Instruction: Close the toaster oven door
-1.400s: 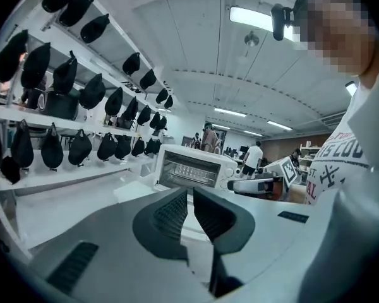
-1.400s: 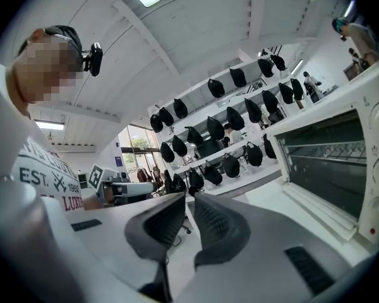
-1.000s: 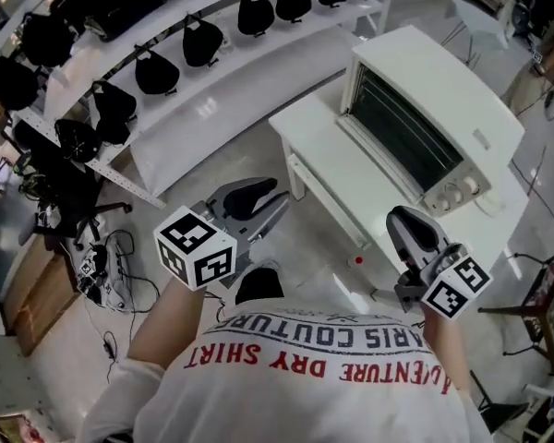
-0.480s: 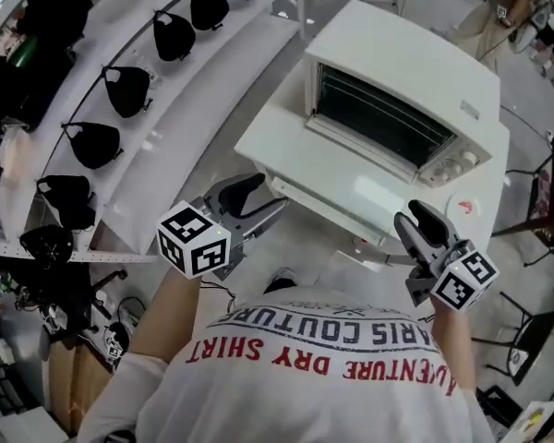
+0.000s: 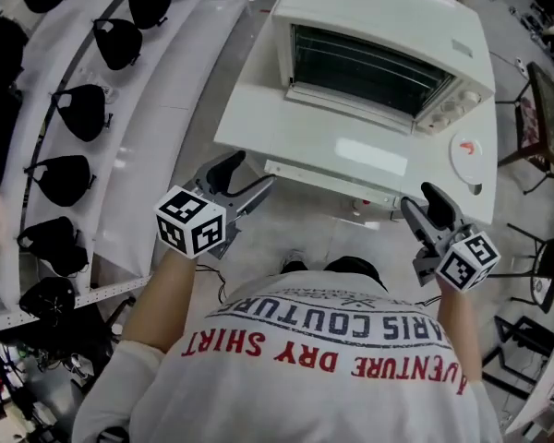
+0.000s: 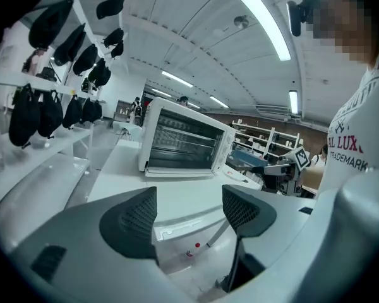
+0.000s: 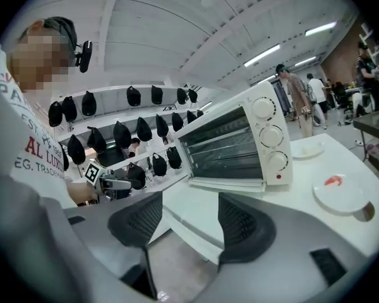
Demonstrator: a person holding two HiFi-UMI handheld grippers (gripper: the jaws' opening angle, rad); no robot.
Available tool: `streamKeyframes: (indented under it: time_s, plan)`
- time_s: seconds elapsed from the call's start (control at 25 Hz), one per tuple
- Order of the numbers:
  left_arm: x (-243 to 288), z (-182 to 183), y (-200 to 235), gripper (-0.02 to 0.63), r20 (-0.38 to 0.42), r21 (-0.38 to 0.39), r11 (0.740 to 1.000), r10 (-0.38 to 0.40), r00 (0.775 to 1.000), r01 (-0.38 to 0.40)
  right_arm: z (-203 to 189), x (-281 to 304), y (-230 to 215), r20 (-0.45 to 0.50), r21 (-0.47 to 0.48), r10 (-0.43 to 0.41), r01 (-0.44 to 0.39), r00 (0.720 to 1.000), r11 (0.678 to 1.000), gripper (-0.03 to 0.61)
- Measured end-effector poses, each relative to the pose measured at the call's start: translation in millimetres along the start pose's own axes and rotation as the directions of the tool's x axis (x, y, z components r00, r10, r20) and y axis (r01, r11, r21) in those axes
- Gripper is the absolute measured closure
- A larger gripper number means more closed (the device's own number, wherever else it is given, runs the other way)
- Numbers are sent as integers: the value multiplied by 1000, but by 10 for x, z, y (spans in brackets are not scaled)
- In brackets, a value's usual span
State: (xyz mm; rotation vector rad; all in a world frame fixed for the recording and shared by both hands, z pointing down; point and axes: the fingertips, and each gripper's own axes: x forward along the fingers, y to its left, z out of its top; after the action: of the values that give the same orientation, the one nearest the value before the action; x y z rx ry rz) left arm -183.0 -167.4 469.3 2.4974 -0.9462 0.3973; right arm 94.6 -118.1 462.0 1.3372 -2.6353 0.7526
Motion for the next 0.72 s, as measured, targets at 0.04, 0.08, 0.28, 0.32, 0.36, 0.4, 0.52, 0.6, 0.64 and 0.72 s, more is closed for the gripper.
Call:
streamKeyframes:
  time_s: [0.04,0.08,0.28,0.32,0.36,0.4,0.52,0.6,0.64,0.72]
  plan:
    - [23,-54,40,288,-5,-5,1000,1,1000,-1,-82,-27,-35,2,8,-22,22,1000,1000,316]
    - [47,-115,70,287,-14,-4,1000,-2,1000,2,-169,-53,-64,0,14,-41,41,999,999,313]
    - [145,-470,144,285,-83,19,999,-47,995,49,-600,-114,-189,-68,-14,-124,124,990,992,310]
    - [171,-535,163,285,-97,30,998,-49,994,53,-689,-115,-217,-90,-27,-142,140,986,990,310]
    - [203,-601,181,285,-111,44,997,-51,993,56,-776,-113,-240,-113,-40,-157,153,981,987,310]
    - [239,-668,198,285,-125,58,997,-52,991,59,-859,-106,-260,-133,-52,-169,163,977,985,310]
    - [359,-855,256,285,-162,93,994,-49,986,64,-1066,-34,-321,-179,-86,-195,182,964,980,310]
    - [437,-971,305,285,-178,98,994,-39,983,57,-1181,30,-373,-203,-104,-210,193,956,976,310]
    - [475,-1028,332,285,-186,97,994,-34,982,53,-1231,61,-399,-214,-110,-218,199,952,974,310]
    - [542,-1130,381,287,-199,98,994,-28,980,48,-1318,124,-449,-228,-116,-233,211,946,971,310]
